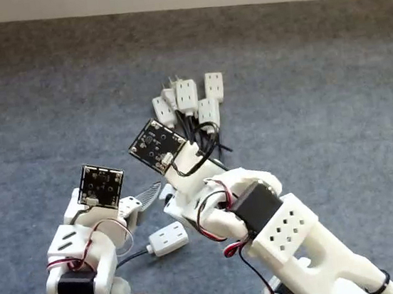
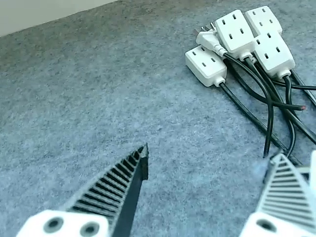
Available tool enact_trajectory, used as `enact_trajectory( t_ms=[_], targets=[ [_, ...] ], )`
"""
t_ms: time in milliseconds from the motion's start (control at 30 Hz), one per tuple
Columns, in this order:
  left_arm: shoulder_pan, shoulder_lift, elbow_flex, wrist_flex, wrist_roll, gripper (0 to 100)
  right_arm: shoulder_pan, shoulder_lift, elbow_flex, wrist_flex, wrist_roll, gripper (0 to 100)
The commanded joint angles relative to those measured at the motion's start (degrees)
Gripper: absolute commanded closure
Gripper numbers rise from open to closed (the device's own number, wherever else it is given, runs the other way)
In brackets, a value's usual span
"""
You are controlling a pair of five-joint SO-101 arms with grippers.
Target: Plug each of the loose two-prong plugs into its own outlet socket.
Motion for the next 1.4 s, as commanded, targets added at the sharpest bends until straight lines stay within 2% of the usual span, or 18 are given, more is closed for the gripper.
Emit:
enact_trajectory(
  t_ms=[0, 267, 367, 433, 500, 700, 867, 933, 1100, 1367],
  targets=[
    [1.45, 0.13, -0.13, 0.70, -0.70, 63, 0.84, -1.36, -3.74, 0.13, -0.26, 99.2],
    [1.71, 0.13, -0.13, 0.70, -0.88, 63, 3.47, -1.36, -3.56, 0.40, 0.09, 99.2],
    [-5.23, -0.04, -0.75, 0.44, -0.70, 63, 4.97, -1.36, -1.45, 2.42, 2.64, 99.2],
    [-12.00, 0.22, -0.31, -3.16, -0.35, 63, 5.14, -1.36, 0.57, 2.59, 3.69, 99.2],
    [-15.16, 0.48, 0.66, -5.80, 0.97, 63, 4.88, -1.36, 2.15, 2.59, 3.78, 99.2],
    [-16.04, 0.48, 1.01, -6.51, 1.85, 63, 2.07, 1.19, 2.51, 7.87, 5.71, 99.2],
    [-17.19, 0.48, 1.01, -6.59, 2.02, 63, -0.92, 10.68, -5.49, 11.74, 8.00, 99.2],
    [-19.30, 0.48, 1.01, -6.59, 2.11, 63, -0.92, 14.20, -9.45, 12.53, 11.16, 99.2],
    [-20.53, 0.48, 1.71, -6.24, 2.11, 63, -2.95, 21.58, -15.96, 13.93, 26.90, 99.2],
    [-20.35, 0.48, 4.26, -6.51, 1.76, 63, -5.85, 22.90, -16.40, 13.49, 46.07, 99.2]
  ],
)
